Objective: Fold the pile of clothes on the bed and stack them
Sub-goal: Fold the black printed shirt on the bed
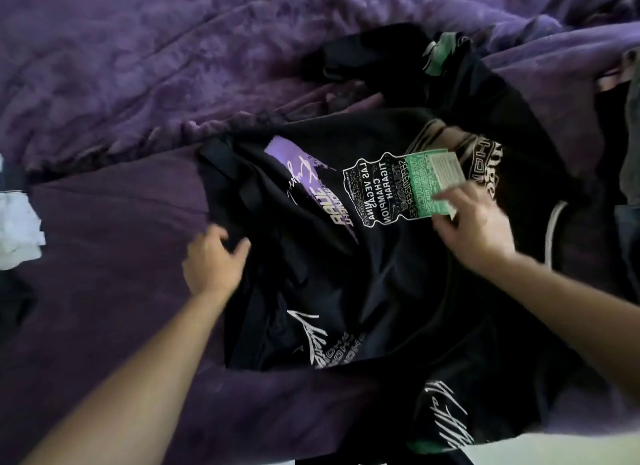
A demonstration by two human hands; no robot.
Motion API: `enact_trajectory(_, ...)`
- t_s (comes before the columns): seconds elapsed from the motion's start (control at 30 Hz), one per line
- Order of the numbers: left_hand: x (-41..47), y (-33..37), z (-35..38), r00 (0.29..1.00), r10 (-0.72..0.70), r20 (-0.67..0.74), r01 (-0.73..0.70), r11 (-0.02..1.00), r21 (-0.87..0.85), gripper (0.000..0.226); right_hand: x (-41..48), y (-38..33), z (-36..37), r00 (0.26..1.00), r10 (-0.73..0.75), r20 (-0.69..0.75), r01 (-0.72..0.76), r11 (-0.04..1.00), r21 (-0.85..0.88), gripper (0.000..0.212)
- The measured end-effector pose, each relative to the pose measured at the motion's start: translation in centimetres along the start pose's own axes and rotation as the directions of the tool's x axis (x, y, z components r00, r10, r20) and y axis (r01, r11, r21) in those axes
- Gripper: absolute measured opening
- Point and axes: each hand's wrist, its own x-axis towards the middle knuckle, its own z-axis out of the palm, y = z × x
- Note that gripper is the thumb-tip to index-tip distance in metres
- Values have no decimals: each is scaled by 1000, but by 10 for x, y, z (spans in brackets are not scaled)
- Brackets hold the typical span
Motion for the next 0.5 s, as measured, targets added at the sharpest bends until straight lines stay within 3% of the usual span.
enact_trajectory(0.13, -106, -48, 39, 949, -152, 276, 112, 981, 157, 50, -108, 21, 28, 988, 16, 153, -13, 1000, -23, 29)
enact_trajectory(0.23, -137, -72, 44, 958, -195, 209, 206, 978, -32, 34, -160, 40, 38, 948, 161, 274, -146, 986, -78, 35)
enact_trajectory(0.33, -142, -105, 30, 902, -420, 97, 430, 886, -172, 40, -185, 54, 33, 915, 293, 279, -263, 955, -141, 36)
enact_trajectory(0.4, -149, -131, 25, 836, -533, 129, 547, 822, -156, 34, -197, 59, 27, 910, 336, 242, -299, 938, -177, 35)
enact_trajectory(0.5, -164, -152, 22, 890, -454, 51, 456, 889, -36, 15, -217, 55, 22, 956, 269, 118, -245, 952, -184, 28)
